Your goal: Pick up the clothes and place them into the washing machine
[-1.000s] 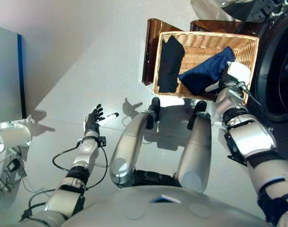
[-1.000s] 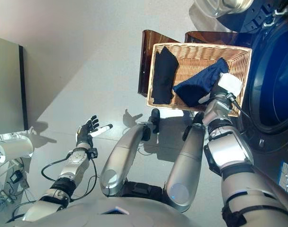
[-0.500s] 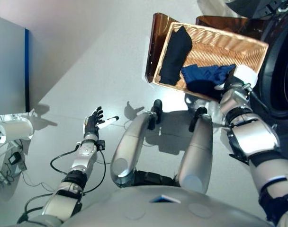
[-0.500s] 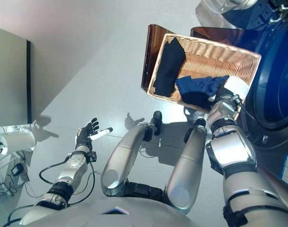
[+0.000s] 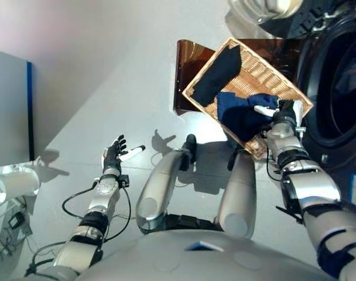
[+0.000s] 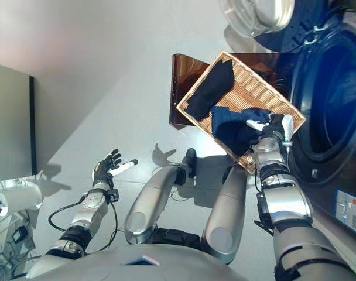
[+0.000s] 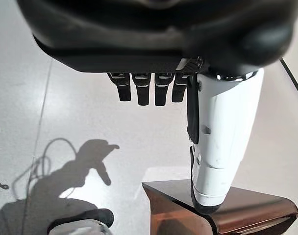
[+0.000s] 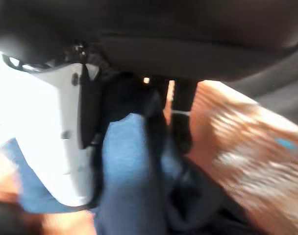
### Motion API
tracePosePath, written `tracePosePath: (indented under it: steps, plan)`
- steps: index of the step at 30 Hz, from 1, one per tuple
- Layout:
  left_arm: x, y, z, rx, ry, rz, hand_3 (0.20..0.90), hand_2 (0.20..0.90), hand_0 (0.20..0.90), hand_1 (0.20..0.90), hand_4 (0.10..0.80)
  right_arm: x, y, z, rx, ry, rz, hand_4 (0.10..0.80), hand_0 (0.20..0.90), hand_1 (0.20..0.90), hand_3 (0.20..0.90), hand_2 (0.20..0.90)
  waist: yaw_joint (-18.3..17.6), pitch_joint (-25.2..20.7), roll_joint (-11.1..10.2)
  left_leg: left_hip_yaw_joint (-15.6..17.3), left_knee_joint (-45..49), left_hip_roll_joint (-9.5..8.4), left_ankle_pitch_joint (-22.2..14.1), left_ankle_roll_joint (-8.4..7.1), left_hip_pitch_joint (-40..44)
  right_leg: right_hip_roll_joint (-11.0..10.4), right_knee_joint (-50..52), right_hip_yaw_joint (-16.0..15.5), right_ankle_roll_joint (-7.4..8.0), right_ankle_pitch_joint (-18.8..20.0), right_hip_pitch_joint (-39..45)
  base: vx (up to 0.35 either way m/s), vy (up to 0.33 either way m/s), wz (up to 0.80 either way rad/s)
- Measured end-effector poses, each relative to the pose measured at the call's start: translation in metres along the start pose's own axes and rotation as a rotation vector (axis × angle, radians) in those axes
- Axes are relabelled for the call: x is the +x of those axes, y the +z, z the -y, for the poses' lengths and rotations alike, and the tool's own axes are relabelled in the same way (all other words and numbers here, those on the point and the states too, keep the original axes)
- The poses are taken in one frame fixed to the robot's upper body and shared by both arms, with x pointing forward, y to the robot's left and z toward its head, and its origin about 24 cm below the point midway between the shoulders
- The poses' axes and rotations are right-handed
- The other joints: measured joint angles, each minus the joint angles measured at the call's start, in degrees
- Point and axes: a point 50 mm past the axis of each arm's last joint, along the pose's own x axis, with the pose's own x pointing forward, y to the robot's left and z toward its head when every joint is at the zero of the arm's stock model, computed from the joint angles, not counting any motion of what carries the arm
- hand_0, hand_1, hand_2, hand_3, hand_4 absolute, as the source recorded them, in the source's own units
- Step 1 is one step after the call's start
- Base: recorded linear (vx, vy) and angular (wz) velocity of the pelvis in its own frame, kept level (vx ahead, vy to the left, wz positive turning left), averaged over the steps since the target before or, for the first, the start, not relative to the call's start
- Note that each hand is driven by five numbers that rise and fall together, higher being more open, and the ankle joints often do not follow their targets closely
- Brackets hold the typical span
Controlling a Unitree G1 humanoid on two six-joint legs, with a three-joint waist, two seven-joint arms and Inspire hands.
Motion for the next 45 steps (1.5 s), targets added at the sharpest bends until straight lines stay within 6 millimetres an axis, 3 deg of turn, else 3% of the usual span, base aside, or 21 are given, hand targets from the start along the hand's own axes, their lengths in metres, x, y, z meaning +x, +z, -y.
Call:
tracePosePath:
  steps: [3,8,14,22,27,29,34,40,45]
  plan:
    - [0.000,-0.008,-0.005,-0.013,0.030,-0.037,0.900,0.900,0.900,0.900,0.800,-0.001,0.000,-0.001,0.049,-0.002,0.001,0.300,0.200,0.200,0.200,0.200,-1.02,-0.44,-1.37,0.05,-3.63,0.36,1.13,-0.55,2.95,0.41,-4.05,-0.54,0.22,1.17,3.11,0.078,-0.058,-0.11]
    - [-0.002,-0.017,-0.010,-0.023,0.053,-0.079,0.900,0.900,0.900,0.900,0.800,-0.008,-0.022,0.000,0.238,-0.026,-0.078,0.300,0.200,0.200,0.200,0.200,-1.16,-0.67,-2.77,-0.12,-10.04,0.48,3.24,-1.18,8.55,0.70,-10.46,-1.72,0.28,3.42,8.64,0.065,-0.040,-0.07]
    - [-0.003,-0.021,-0.012,-0.040,0.069,-0.096,0.900,0.900,0.900,0.900,0.800,-0.022,-0.039,-0.012,0.445,0.028,-0.123,0.300,0.200,0.200,0.200,0.200,-1.49,-0.54,-3.22,0.06,-14.56,0.55,4.49,-0.29,13.98,1.08,-14.84,-2.39,0.32,4.97,13.89,0.072,-0.037,-0.05]
    - [-0.004,-0.022,-0.014,-0.069,0.089,-0.102,0.900,0.900,0.900,0.900,0.800,-0.047,-0.004,-0.012,0.582,0.162,0.136,0.300,0.200,0.200,0.200,0.200,-2.88,-0.46,-4.32,0.53,-18.01,0.62,5.07,-0.27,18.29,1.55,-18.40,-2.62,0.63,5.56,18.17,0.041,-0.023,-0.03]
    - [-0.004,-0.024,-0.017,-0.051,0.099,-0.106,0.900,0.900,0.900,0.900,0.800,-0.053,-0.003,-0.010,0.475,0.176,0.208,0.300,0.200,0.200,0.200,0.200,-2.73,-0.47,-6.04,0.63,-18.75,0.80,5.24,-0.10,19.67,1.66,-19.28,-2.85,0.89,6.06,19.62,-0.010,-0.013,-0.01]
    - [-0.004,-0.024,-0.017,-0.046,0.099,-0.105,0.900,0.900,0.900,0.900,0.800,-0.051,-0.009,-0.008,0.305,0.157,0.224,0.300,0.200,0.200,0.200,0.200,-2.70,-0.53,-6.68,0.71,-18.81,0.82,5.23,-0.12,19.83,1.51,-19.22,-2.82,0.87,6.04,19.67,-0.079,-0.021,-0.02]
    - [-0.004,-0.024,-0.018,-0.032,0.103,-0.105,0.900,0.900,0.900,0.900,0.800,-0.046,-0.040,-0.009,-0.015,0.096,0.109,0.300,0.200,0.200,0.200,0.200,-2.69,-0.42,-6.61,0.71,-18.49,0.80,5.30,-0.26,19.11,1.42,-18.74,-2.78,0.76,5.75,18.91,-0.078,-0.015,0.00]
    - [-0.004,-0.024,-0.018,-0.026,0.100,-0.104,0.900,0.900,0.900,0.900,0.800,-0.044,-0.054,-0.011,-0.295,0.140,0.093,0.300,0.200,0.200,0.200,0.200,-2.80,1.20,-5.08,0.69,-17.44,0.52,5.43,-0.43,16.94,0.99,-17.36,-2.60,0.71,5.85,16.51,-0.050,0.000,0.02]
    - [-0.002,-0.021,-0.016,-0.028,0.095,-0.094,0.900,0.900,0.900,0.900,0.800,-0.033,-0.031,-0.015,-0.380,0.129,0.152,0.300,0.200,0.200,0.200,0.200,-2.80,2.97,-2.40,0.87,-15.60,0.40,5.48,-0.44,13.85,0.71,-15.56,-2.25,0.61,5.90,13.47,-0.039,0.013,0.02]
